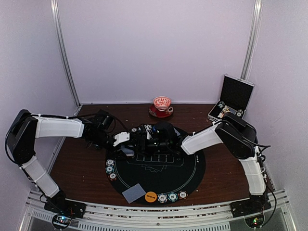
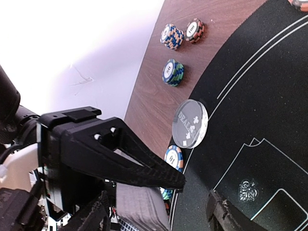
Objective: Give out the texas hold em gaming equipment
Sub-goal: Pick up the poker card from the face-down deck piles.
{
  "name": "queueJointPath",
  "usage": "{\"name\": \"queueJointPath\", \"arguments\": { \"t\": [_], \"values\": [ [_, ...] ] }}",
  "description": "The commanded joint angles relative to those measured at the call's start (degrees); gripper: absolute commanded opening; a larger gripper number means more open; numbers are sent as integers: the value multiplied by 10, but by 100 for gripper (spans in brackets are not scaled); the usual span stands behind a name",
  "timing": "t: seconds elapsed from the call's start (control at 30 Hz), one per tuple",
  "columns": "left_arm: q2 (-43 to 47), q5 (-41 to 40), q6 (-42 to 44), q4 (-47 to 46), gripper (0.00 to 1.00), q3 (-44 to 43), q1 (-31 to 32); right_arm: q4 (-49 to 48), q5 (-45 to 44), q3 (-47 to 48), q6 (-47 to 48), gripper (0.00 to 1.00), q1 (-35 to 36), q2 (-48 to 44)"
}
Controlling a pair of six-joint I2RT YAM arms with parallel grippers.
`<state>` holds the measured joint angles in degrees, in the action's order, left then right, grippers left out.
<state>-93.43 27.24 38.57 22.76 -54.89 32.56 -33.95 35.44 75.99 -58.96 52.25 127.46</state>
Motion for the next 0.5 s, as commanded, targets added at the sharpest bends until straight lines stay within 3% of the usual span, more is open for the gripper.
{"name": "queueJointPath", "arguments": {
  "t": [0.0, 0.17, 0.47],
  "values": [
    [14, 14, 8, -3, 49, -12, -4, 1, 11, 15, 3, 69, -1, 12],
    [12, 13, 7, -3, 49, -13, -4, 46, -7, 20, 24, 65, 0, 12],
    [11, 11, 7, -3, 49, -13, -4, 107, -44, 14, 34, 46, -12, 5]
  ]
}}
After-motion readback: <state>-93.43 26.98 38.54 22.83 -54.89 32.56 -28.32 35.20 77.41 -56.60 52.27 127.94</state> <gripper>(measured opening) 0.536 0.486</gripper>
